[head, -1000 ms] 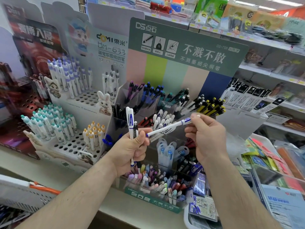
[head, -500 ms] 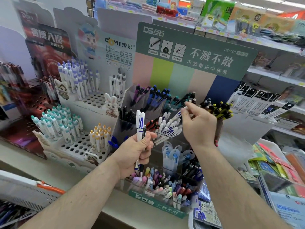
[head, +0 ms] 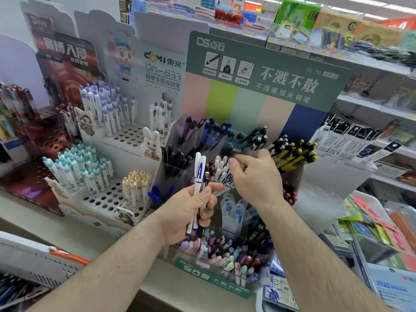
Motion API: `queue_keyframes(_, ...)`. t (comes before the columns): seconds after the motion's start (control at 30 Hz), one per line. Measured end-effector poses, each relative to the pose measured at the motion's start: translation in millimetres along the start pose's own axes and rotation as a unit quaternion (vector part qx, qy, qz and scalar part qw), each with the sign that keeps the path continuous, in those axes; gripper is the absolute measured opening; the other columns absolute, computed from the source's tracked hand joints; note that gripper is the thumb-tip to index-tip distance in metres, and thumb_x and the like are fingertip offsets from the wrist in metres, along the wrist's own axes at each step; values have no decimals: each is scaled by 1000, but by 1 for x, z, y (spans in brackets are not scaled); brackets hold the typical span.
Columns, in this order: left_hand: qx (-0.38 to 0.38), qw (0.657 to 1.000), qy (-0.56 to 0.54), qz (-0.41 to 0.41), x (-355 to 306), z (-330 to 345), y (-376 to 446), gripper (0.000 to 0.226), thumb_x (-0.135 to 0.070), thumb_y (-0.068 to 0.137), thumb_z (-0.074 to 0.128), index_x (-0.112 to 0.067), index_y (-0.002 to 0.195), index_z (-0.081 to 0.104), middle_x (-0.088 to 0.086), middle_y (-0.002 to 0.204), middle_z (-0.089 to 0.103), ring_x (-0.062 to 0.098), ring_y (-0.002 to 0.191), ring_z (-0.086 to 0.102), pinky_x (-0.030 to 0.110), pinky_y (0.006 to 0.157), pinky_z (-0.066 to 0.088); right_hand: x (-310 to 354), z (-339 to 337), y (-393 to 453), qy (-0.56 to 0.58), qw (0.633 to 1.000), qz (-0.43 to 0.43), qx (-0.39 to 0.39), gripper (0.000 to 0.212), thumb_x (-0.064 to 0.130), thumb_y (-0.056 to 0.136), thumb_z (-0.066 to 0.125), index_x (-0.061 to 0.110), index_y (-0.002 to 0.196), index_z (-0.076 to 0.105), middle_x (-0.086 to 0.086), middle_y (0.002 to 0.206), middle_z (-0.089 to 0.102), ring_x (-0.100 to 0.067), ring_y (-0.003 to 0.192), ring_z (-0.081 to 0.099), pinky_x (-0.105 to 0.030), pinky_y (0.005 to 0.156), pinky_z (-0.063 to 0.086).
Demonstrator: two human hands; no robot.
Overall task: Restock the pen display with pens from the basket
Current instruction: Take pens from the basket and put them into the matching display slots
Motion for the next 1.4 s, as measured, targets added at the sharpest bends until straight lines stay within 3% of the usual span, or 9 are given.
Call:
queue_keyframes(0.1,11,1000,-8,-5,-1,1,-2,38,-20,92,51,-5,126,58,3,73,54,13,59,46,25,53,41,10,-10,-10,166,986,22,6,24,41,95,59,25,104,76,5,87,57,-8,81,55,-22,69,42)
queue_keyframes(0.27,31,999,32,0,-4,6,-7,20,-18,96,48,-3,91,59,6,76,59,16,65,49,25,57,44,32,16,-34,325,920,36,216,10,27,91,71,23,99,68,8,61,65,-4,56,61,-19,61,49)
queue_keyframes(0.4,34,998,32,-32,0,8,-10,27,-17,102,41,-3,107,63,11,86,67,18,65,60,26,55,51,17,12,-31,263,953,40,147,8,15,87,71,22,88,67,8,71,65,-2,61,58,-24,63,53)
queue_keyframes(0.5,12,998,18,-61,1,-1,-13,31,-17,101,41,-7,125,59,16,92,70,21,64,64,27,51,53,2,-2,-26,320,941,73,79,10,12,86,73,21,85,70,3,76,69,-10,68,64,-25,63,56)
queue_keyframes(0.63,-44,998,28,-35,-5,-18,-12,35,-21,89,52,-10,120,61,15,88,72,16,53,59,19,39,41,-33,-21,-26,427,884,185,-51,9,8,88,72,16,89,68,-5,81,68,-14,66,60,-21,58,51)
queue_keyframes(0.8,-60,995,-78,33,-14,-16,0,33,-19,83,55,-7,112,65,7,75,69,8,43,49,16,35,29,-52,-8,-33,528,797,291,-34,7,7,93,66,8,99,67,-5,78,65,-13,59,55,-25,58,48)
queue_keyframes(0.97,1,985,-160,59,-22,13,15,25,-25,83,61,-13,98,76,1,76,69,5,43,49,14,35,29,-59,-27,-28,612,731,293,-80,5,3,93,65,8,94,65,-5,73,65,-12,56,58,-22,56,52)
queue_keyframes(1.2,-17,998,-53,27,-15,29,32,27,-19,84,54,-11,106,67,0,78,68,6,48,47,16,40,24,-79,-123,-19,422,805,131,-396,14,12,87,72,24,84,65,5,77,66,-15,70,65,-26,67,56)
queue_keyframes(1.4,-14,999,-42,24,-12,27,36,30,-17,85,55,-8,111,65,-1,73,62,6,49,44,17,41,24,-70,-129,2,253,870,50,-421,10,18,88,69,14,97,70,22,76,59,10,66,57,-7,69,44)
Point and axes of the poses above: each hand's wrist, its own y-axis towards the middle knuckle, its own z-axis out of the palm, x = y × z, the point moved 8 cm from there along y, towards the middle knuckle
